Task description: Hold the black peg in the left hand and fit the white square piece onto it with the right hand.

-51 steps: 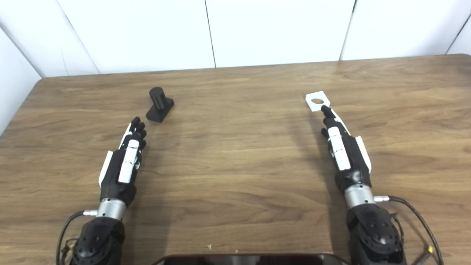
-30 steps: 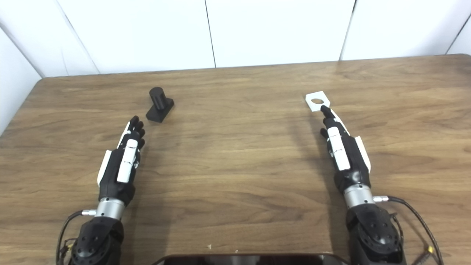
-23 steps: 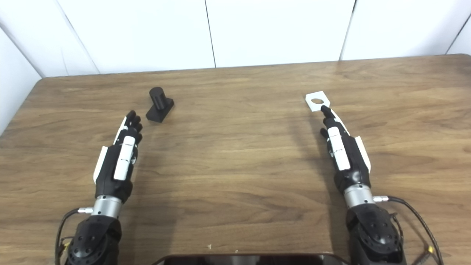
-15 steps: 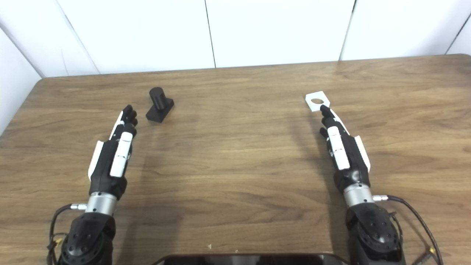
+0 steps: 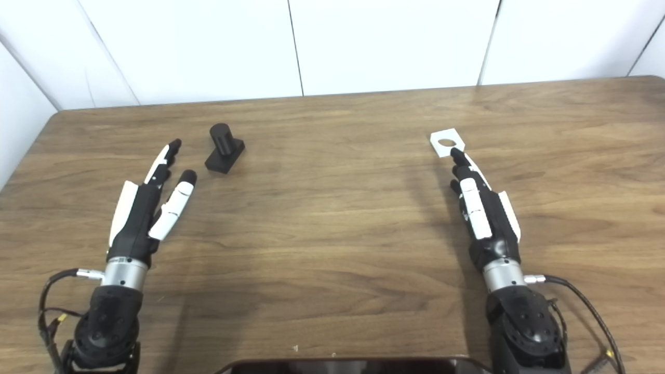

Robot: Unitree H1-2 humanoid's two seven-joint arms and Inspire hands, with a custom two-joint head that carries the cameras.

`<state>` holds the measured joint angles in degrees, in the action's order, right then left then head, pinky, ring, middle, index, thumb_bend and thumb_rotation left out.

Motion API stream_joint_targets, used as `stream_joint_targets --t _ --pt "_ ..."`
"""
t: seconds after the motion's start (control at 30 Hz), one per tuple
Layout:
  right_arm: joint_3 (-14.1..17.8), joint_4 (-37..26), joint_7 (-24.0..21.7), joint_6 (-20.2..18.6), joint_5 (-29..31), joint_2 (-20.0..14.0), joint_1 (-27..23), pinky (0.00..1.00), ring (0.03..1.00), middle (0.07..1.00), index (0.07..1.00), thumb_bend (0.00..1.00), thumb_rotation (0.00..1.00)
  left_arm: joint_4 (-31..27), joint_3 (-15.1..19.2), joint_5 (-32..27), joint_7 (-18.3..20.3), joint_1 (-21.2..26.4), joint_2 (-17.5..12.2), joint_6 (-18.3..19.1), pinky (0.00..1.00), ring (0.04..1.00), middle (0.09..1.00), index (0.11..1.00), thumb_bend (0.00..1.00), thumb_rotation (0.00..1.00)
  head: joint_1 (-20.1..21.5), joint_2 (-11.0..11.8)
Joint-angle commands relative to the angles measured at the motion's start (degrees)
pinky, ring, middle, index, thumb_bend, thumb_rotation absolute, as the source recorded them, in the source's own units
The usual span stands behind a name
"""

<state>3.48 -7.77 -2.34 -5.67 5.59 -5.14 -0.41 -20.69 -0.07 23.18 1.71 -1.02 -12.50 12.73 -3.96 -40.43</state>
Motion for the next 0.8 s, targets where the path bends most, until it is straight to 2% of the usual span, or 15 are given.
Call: stream_joint_targets --t 0.0,0.4,0.6,0.77 --pt "-0.3 -0.4 -0.4 1.2 0.3 0.4 -1.5 0.96 0.977 0.970 0.917 0.45 0.90 -1.3 -0.3 2.8 0.0 2.2 -2.3 -1.7 0.99 1.000 0.997 0.972 0.51 0.89 -0.1 0.1" --pt "0.0 0.3 -0.5 2.3 0.7 0.6 -1.2 0.95 0.972 0.967 0.924 0.47 0.89 3.8 -2.5 13.3 0.2 5.4 -7.4 -1.4 0.94 1.000 0.982 0.947 0.52 0.76 0.1 0.5" --pt "0.0 0.2 -0.6 2.4 1.2 0.8 -1.1 0.95 0.974 0.967 0.929 0.45 0.88 6.9 -3.7 18.3 -0.2 7.4 -9.4 -1.9 0.97 1.000 0.981 0.936 0.56 0.77 0.1 0.5" --pt "0.0 1.0 -0.6 3.2 1.2 0.9 -1.1 0.93 0.967 0.964 0.925 0.46 0.88 8.6 -4.2 21.5 0.7 9.4 -10.0 -0.1 1.00 1.000 0.992 0.920 0.57 0.76 -0.2 0.7"
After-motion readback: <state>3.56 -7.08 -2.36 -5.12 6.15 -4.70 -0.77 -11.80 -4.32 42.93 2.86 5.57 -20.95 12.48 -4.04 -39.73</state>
